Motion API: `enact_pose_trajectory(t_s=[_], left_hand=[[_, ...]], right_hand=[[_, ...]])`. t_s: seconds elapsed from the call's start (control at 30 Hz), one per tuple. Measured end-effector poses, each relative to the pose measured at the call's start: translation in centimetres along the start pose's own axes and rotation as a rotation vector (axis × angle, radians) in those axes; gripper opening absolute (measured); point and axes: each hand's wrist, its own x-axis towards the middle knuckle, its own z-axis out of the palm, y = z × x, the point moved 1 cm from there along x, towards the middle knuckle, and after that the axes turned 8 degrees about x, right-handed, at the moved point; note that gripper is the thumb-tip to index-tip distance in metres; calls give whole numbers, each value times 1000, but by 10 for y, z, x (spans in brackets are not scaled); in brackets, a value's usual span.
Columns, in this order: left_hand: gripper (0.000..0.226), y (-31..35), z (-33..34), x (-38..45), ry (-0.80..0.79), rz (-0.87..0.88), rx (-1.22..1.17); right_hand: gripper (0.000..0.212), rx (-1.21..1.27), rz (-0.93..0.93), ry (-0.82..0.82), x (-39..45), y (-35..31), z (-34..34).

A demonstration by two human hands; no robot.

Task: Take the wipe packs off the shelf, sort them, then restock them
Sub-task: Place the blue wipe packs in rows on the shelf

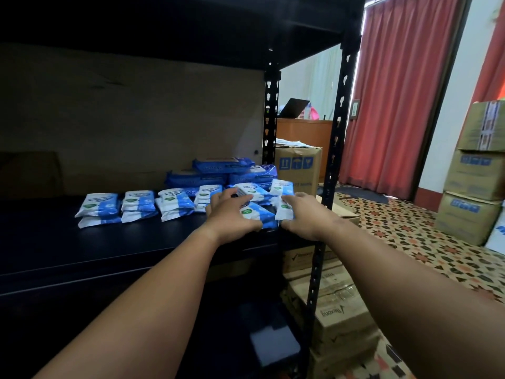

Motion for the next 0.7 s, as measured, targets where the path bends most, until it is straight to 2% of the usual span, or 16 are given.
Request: enact_pose_trajectory(t_s=[0.13,0.27,0.37,0.43,0.57,0.7], left_hand=[[71,0,4,-16,150,99,-12],[66,3,16,-46,379,185,-60],[64,8,28,-77,552,227,-13],[60,10,39,-98,600,242,6],[47,8,77,-138,494,234,-6],[40,-6,137,-185,178,151,-20]], right_hand=[[76,26,7,75,-8,-2,8],[81,56,4,115,-32,-10,17],[88,70,-11,167,-58,-10,26],[90,104,-33,211,-77,-7,36],[85,194,-48,255,-120,0,69],[75,209,10,180,-164,16,126]])
